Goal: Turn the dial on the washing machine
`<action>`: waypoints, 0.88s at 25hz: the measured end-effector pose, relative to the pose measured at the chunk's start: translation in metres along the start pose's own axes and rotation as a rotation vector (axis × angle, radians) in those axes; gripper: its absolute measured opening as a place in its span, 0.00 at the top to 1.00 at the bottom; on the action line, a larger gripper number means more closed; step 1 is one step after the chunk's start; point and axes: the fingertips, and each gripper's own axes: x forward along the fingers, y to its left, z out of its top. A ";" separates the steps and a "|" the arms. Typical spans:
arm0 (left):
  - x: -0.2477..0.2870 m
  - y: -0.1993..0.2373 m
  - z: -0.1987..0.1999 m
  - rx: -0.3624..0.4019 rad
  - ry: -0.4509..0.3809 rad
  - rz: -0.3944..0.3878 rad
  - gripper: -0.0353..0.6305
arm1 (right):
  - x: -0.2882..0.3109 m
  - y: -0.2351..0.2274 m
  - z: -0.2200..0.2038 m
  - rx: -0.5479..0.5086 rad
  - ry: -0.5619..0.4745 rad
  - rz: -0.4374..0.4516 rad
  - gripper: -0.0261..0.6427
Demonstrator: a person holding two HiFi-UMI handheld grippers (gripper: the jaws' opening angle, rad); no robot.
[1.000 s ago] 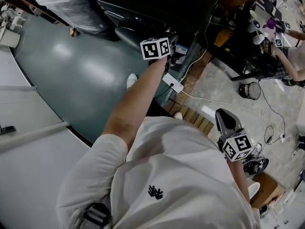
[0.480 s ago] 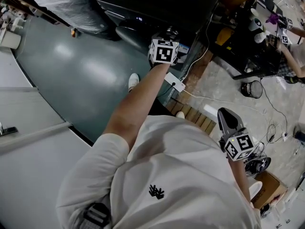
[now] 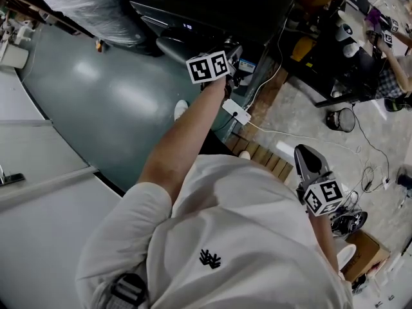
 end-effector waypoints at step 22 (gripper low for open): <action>0.012 0.007 -0.016 -0.429 -0.037 -0.083 0.46 | -0.002 0.001 -0.004 0.016 -0.009 -0.014 0.92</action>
